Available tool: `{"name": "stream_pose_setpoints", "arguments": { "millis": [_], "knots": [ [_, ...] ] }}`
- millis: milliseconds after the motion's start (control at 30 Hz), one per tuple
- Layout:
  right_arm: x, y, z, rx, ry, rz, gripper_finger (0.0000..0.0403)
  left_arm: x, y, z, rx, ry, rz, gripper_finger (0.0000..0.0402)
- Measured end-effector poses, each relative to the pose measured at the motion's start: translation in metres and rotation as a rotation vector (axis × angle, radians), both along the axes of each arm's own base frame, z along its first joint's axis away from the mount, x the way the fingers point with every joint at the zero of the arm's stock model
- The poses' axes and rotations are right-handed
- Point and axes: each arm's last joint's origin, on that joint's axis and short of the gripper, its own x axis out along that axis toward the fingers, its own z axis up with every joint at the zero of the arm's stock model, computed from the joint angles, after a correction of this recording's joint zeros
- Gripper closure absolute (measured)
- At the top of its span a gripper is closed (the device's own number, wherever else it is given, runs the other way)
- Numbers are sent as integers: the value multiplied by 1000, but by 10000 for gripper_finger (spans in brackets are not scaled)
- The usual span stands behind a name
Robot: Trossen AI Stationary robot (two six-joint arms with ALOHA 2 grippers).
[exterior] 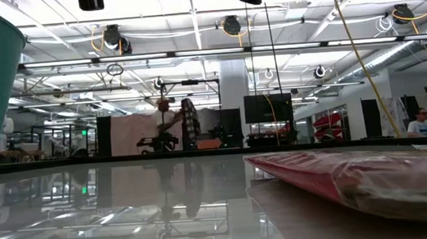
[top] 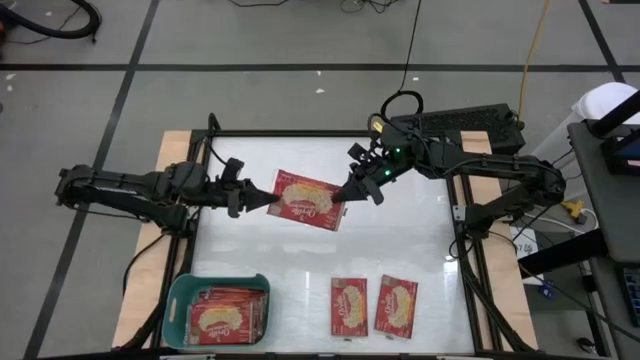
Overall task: Sort popcorn bags into baskets
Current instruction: Put the red popcorn bag into the green bin
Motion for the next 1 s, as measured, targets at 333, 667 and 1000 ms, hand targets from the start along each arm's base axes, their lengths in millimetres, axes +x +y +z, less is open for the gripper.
{"name": "stream_pose_setpoints", "arguments": {
  "millis": [333,667,1000],
  "knots": [
    [-1,-12,0,-13,1,-83,220,-5,-22,-9,-40,95,-53,399],
    [-7,-20,0,-57,0,-74,164,-36,-74,-9,-229,133,-95,400],
    [-9,-19,-7,-94,51,-55,169,-70,-133,-6,-410,69,-132,400]
  ]
}}
